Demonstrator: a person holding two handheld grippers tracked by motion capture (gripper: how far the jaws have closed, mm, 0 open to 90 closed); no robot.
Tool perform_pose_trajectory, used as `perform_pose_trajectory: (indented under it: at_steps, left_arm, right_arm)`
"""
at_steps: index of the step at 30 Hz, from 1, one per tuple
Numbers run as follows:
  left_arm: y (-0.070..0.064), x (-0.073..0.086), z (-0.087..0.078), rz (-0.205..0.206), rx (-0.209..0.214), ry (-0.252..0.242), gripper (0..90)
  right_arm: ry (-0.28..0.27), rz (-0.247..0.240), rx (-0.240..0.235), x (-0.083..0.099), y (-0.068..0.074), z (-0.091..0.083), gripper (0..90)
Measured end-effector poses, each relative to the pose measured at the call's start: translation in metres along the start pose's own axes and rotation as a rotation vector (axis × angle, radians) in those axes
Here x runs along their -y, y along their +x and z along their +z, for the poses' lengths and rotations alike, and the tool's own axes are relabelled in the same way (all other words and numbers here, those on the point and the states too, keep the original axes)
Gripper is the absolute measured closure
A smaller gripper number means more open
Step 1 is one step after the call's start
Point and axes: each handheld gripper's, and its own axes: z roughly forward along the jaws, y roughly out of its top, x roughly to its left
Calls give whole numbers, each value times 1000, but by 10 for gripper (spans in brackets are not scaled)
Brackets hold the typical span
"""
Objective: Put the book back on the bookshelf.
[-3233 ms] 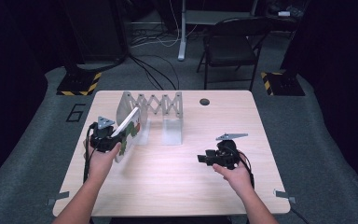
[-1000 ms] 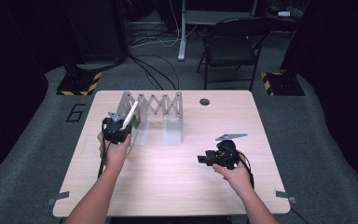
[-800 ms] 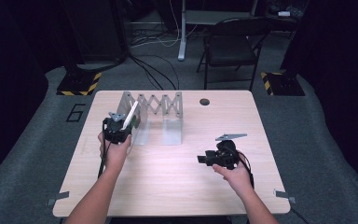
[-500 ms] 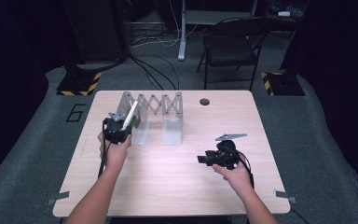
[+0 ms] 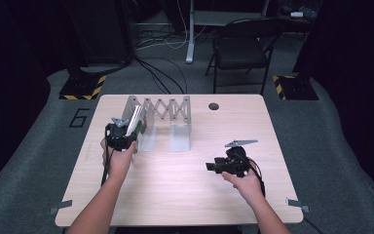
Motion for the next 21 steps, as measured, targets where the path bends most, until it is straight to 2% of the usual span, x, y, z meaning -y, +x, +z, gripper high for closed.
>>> perform_pose_trajectory:
  at_steps: [9,11,21]
  left_arm:
    - [-1,-2,-12,26,-14,-30,666]
    - [1,-3,-17,19,-15,-42,665]
    - [3,-8,-41,38,-1,-80,664]
  right_arm:
    - [0,-3,0,0,0,0,481]
    - [-1,0,2,0,0,0,480]
    - [0,0,4,-1,0,1,481]
